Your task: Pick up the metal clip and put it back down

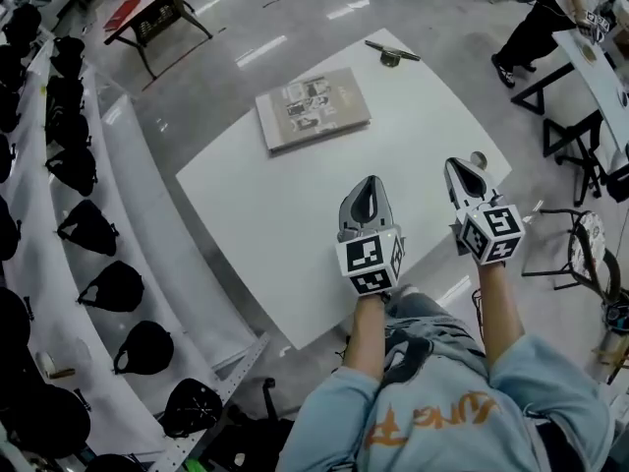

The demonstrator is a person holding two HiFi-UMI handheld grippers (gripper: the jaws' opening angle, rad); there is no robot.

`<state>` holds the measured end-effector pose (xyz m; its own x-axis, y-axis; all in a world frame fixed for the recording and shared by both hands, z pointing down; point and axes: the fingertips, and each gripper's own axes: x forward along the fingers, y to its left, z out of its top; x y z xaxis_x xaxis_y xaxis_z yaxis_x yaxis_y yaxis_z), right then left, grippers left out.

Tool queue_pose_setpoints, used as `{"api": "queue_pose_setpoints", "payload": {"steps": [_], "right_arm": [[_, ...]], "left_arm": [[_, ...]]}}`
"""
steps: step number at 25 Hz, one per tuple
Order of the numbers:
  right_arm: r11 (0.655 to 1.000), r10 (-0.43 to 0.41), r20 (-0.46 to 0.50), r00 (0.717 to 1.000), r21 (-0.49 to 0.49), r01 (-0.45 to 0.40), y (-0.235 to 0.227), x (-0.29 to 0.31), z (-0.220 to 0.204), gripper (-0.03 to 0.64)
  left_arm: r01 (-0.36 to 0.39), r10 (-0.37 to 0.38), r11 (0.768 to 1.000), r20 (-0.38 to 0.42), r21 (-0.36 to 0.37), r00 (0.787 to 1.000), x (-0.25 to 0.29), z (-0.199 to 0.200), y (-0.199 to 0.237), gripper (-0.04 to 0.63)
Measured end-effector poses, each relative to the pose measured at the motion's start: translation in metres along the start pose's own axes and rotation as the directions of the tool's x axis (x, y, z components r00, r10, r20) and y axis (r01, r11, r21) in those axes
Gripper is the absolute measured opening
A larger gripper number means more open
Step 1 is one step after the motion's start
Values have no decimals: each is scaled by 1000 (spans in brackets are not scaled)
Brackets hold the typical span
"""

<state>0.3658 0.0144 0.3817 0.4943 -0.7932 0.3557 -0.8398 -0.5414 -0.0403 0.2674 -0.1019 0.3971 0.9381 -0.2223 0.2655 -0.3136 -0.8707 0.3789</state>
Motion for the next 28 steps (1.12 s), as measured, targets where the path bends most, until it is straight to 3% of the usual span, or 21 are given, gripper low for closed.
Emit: {"api": "queue_pose_setpoints", "payload": {"steps": [6, 10, 17, 28], "right_arm": [[1000, -18, -28, 999, 16, 18, -25, 18, -10, 34], [999, 16, -23, 1000, 33, -16, -36, 44, -4, 34], [996, 85, -15, 996, 14, -85, -56, 96, 12, 34], [988, 147, -78, 986, -34, -150, -99, 168, -5, 34]], "left_arm": [[12, -12, 1000, -45, 9, 999, 32, -8, -4, 9], [-45, 46, 999, -55, 18, 997, 53, 0, 10, 9], [-59, 62, 997, -75, 48, 995, 100, 12, 1, 9], [-132, 136, 991, -189, 31, 973, 167, -31, 11, 9]]}}
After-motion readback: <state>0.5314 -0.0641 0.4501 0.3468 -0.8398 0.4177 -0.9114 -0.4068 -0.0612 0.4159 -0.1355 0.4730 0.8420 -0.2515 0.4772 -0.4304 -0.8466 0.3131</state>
